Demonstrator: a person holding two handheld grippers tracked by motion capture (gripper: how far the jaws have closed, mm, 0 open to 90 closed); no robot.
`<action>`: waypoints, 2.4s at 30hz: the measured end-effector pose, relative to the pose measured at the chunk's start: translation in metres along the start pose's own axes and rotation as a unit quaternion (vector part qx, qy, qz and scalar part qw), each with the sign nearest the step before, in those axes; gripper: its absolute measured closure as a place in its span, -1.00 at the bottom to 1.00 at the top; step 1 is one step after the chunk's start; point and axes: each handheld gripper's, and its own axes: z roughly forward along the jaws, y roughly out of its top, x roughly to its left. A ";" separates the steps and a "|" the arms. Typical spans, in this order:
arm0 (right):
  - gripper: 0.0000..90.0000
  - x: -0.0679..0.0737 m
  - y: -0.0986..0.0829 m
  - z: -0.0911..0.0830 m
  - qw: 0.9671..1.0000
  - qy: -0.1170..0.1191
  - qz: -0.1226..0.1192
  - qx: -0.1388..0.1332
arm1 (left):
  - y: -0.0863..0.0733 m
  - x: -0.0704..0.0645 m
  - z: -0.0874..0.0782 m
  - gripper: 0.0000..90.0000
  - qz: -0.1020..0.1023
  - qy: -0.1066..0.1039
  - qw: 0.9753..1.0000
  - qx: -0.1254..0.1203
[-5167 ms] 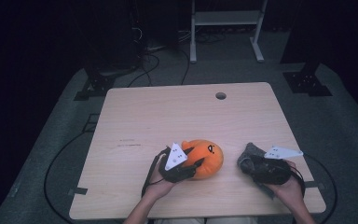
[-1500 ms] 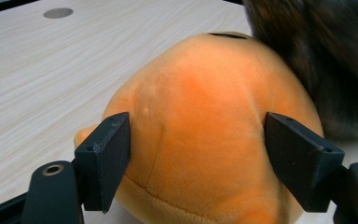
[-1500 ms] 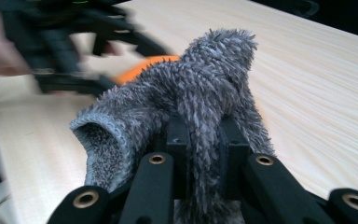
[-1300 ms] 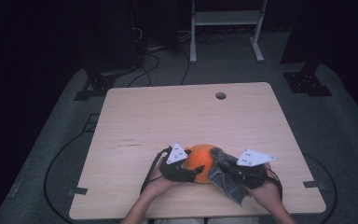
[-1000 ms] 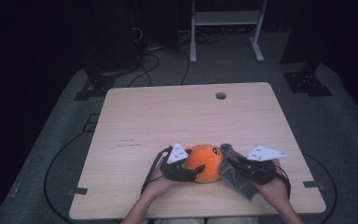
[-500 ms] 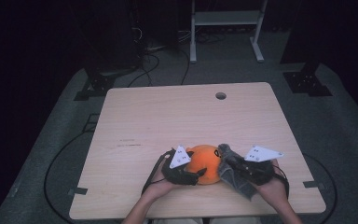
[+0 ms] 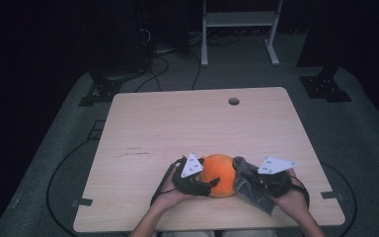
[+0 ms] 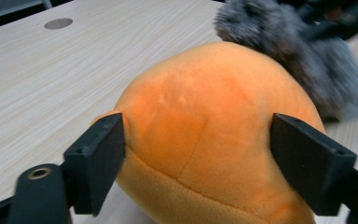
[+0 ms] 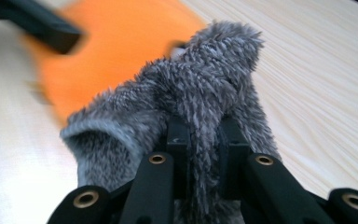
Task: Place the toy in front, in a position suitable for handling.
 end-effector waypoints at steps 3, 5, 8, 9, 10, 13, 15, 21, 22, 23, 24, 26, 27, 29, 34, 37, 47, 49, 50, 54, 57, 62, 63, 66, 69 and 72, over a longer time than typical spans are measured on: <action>0.73 -0.009 0.002 -0.004 0.999 0.004 0.037 -0.019 | -0.002 -0.002 0.000 -0.51 0.010 -0.002 1.000 0.002; 0.73 -0.005 0.009 -0.006 0.998 0.022 0.033 -0.040 | -0.002 -0.002 0.000 -0.51 0.014 -0.003 1.000 0.001; 0.73 0.007 0.012 0.003 0.999 0.037 0.005 -0.028 | 0.004 0.002 -0.007 -0.63 0.027 -0.019 0.999 -0.002; 0.73 0.007 0.012 0.003 0.999 0.037 0.005 -0.028 | 0.005 0.003 -0.010 -0.63 0.026 -0.022 0.999 -0.007; 0.73 0.006 0.011 0.003 0.999 0.039 0.004 -0.027 | 0.008 0.004 -0.013 -0.66 0.024 -0.023 0.999 -0.016; 0.73 0.007 0.005 0.000 0.998 0.053 -0.006 -0.020 | 0.012 0.005 -0.015 -0.76 0.018 -0.008 0.999 -0.031; 0.73 0.009 0.001 -0.002 0.998 0.057 -0.017 -0.013 | 0.010 0.003 -0.012 -0.81 0.015 -0.009 1.000 -0.019; 0.73 0.009 0.006 -0.015 0.999 0.048 -0.012 -0.021 | 0.005 -0.005 -0.001 -0.56 0.022 -0.023 0.999 0.006; 0.73 0.009 0.006 -0.015 0.999 0.048 -0.012 -0.021 | 0.005 -0.006 -0.002 -0.56 0.033 -0.027 0.999 0.005; 0.73 0.009 0.010 -0.017 0.998 0.054 -0.005 -0.036 | 0.005 -0.008 -0.002 -0.52 0.049 -0.027 0.998 0.005; 0.73 0.009 0.014 -0.017 0.997 0.063 -0.001 -0.047 | 0.004 -0.010 -0.003 -0.50 0.063 -0.023 0.998 0.009; 0.73 0.012 0.019 -0.012 0.997 0.066 -0.011 -0.040 | 0.004 -0.013 -0.004 -0.48 0.079 -0.018 0.997 0.013; 0.73 0.011 0.018 -0.009 0.997 0.070 -0.010 -0.037 | 0.003 -0.013 -0.004 -0.47 0.083 -0.018 0.996 0.015; 0.73 0.005 0.013 -0.007 0.996 0.079 0.006 -0.035 | 0.003 -0.013 -0.004 -0.47 0.083 -0.021 0.996 0.012; 0.73 -0.015 -0.010 -0.008 0.998 0.054 0.046 0.000 | 0.002 -0.017 -0.004 -0.47 0.102 -0.020 0.995 0.007; 0.73 -0.014 -0.007 -0.015 0.997 0.059 0.050 -0.017 | 0.002 -0.021 -0.006 -0.46 0.122 -0.021 0.992 0.001; 0.74 -0.025 -0.012 -0.006 0.996 0.064 0.065 0.003 | 0.000 -0.021 -0.008 -0.44 0.134 -0.047 0.990 -0.013; 0.74 -0.028 -0.016 -0.007 0.995 0.065 0.077 0.002 | 0.000 -0.022 -0.009 -0.44 0.138 -0.044 0.989 -0.012; 0.74 -0.027 -0.015 -0.009 0.995 0.065 0.076 -0.004 | 0.001 -0.023 -0.009 -0.44 0.141 -0.046 0.989 -0.014; 0.74 -0.018 -0.003 -0.015 0.996 0.069 0.055 -0.029 | 0.001 -0.023 -0.008 -0.44 0.141 -0.048 0.989 -0.015; 0.74 -0.020 -0.009 -0.009 0.996 0.069 0.062 -0.012 | 0.000 -0.020 -0.008 -0.43 0.140 -0.052 0.989 -0.017; 0.74 -0.028 -0.022 -0.001 0.996 0.049 0.075 0.030 | -0.003 -0.014 -0.011 -0.42 0.132 -0.059 0.989 -0.011; 0.74 -0.028 -0.022 -0.003 0.996 0.050 0.075 0.024 | -0.004 -0.013 -0.011 -0.42 0.131 -0.058 0.990 -0.010; 0.74 -0.021 -0.014 -0.012 0.996 0.058 0.069 -0.008 | -0.005 -0.011 -0.010 -0.43 0.119 -0.054 0.991 -0.012; 0.74 -0.017 -0.012 -0.009 0.997 0.059 0.059 -0.003 | -0.006 -0.009 -0.010 -0.44 0.111 -0.052 0.992 -0.009; 0.74 -0.023 -0.019 -0.003 0.996 0.052 0.071 0.020 | -0.006 -0.007 -0.009 -0.44 0.100 -0.050 0.994 -0.007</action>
